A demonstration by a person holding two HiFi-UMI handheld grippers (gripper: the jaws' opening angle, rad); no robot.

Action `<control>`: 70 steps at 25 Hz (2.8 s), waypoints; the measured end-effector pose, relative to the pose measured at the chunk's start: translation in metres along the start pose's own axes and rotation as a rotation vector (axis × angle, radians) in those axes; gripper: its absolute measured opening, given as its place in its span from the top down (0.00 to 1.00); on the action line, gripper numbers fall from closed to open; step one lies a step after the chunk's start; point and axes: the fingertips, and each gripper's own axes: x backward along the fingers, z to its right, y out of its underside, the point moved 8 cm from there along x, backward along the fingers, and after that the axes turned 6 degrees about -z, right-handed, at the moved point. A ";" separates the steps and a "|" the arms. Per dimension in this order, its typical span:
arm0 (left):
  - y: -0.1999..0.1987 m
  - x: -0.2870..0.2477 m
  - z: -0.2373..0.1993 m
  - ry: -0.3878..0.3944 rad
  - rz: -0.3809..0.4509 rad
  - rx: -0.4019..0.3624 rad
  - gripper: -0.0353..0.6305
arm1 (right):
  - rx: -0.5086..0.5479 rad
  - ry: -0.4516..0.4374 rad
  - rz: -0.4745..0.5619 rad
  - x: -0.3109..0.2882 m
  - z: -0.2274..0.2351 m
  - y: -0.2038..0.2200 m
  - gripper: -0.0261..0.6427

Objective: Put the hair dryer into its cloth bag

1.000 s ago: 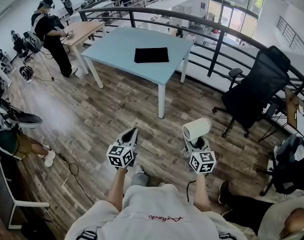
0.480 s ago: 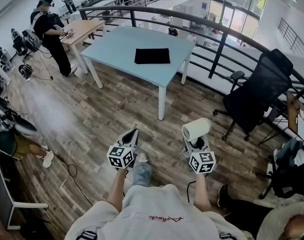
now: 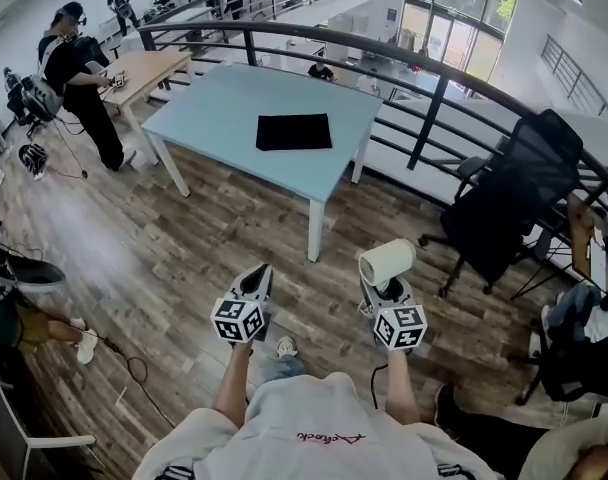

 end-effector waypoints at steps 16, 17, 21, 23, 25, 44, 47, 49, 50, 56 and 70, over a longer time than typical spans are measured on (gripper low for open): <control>-0.083 -0.105 -0.139 0.043 0.021 -0.006 0.94 | -0.003 0.052 0.016 -0.164 0.001 -0.073 0.64; -0.085 -0.108 -0.147 0.045 0.021 -0.005 0.94 | -0.003 0.054 0.017 -0.172 -0.002 -0.076 0.64; -0.094 -0.116 -0.172 0.062 0.016 -0.012 0.94 | -0.012 0.060 0.022 -0.198 -0.012 -0.082 0.64; -0.096 -0.119 -0.184 0.070 0.012 -0.018 0.94 | -0.010 0.063 0.024 -0.209 -0.017 -0.083 0.64; -0.098 -0.123 -0.196 0.075 0.009 -0.022 0.94 | -0.007 0.065 0.023 -0.218 -0.022 -0.084 0.64; -0.095 -0.168 -0.211 0.125 -0.023 -0.033 0.94 | -0.023 0.082 0.003 -0.251 -0.008 -0.074 0.64; -0.094 -0.187 -0.207 0.131 -0.032 -0.033 0.94 | -0.027 0.076 0.000 -0.259 0.006 -0.073 0.64; -0.095 -0.202 -0.206 0.136 -0.041 -0.037 0.94 | -0.027 0.065 0.004 -0.267 0.016 -0.075 0.64; -0.097 -0.210 -0.206 0.137 -0.042 -0.039 0.94 | -0.026 0.059 0.007 -0.272 0.021 -0.077 0.64; -0.120 -0.269 -0.205 0.135 -0.034 -0.049 0.94 | -0.009 0.050 0.013 -0.307 0.065 -0.097 0.64; -0.186 -0.424 -0.217 0.085 -0.057 -0.042 0.94 | -0.022 0.001 -0.002 -0.423 0.187 -0.166 0.64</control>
